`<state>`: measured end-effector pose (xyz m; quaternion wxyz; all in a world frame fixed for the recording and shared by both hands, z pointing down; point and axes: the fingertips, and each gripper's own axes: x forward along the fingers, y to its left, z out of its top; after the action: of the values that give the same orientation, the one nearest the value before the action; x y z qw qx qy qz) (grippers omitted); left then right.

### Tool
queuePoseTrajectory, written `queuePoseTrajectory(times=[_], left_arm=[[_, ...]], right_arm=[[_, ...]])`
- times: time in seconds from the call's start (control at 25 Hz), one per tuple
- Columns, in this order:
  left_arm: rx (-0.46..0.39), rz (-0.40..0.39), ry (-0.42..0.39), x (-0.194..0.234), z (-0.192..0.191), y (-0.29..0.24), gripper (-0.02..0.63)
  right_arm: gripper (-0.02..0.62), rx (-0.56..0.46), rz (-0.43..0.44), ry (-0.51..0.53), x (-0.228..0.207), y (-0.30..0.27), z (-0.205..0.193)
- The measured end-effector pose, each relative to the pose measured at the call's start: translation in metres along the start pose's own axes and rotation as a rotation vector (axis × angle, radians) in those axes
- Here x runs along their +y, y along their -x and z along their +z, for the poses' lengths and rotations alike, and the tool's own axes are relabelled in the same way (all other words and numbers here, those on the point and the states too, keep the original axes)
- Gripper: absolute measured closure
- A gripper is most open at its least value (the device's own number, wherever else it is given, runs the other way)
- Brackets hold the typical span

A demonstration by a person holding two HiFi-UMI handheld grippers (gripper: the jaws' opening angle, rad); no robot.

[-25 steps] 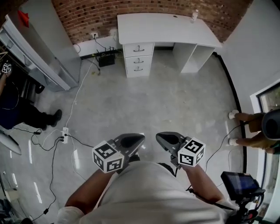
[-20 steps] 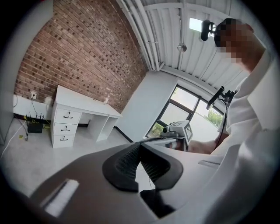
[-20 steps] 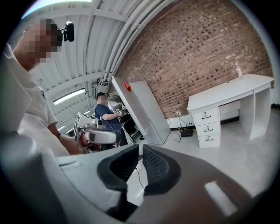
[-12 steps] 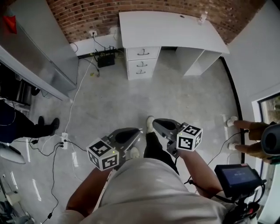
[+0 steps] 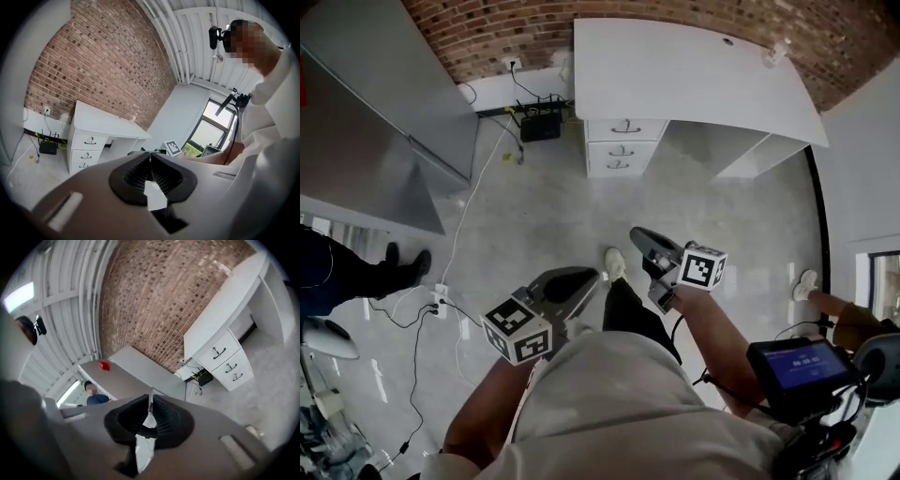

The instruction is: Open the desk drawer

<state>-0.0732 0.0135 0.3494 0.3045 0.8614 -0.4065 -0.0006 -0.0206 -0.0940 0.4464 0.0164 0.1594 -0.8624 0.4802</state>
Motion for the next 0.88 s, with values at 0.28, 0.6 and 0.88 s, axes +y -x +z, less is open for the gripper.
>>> queuePoseTrajectory(times=[0.28, 0.6, 0.88], left_arm=[[-0.010, 0.012, 0.058, 0.068, 0.067, -0.099, 0.589], [0.007, 0.016, 0.074, 0.124, 0.098, -0.172, 0.589], [-0.008, 0.039, 0.095, 0.177, 0.106, -0.206, 0.589]], right_arm=[[0.569, -0.057, 0.006, -0.253, -0.144, -0.058, 0.086], [0.569, -0.115, -0.152, -0.440, -0.300, -0.120, 0.126], [0.565, -0.232, -0.166, -0.527, -0.393, -0.179, 0.158]])
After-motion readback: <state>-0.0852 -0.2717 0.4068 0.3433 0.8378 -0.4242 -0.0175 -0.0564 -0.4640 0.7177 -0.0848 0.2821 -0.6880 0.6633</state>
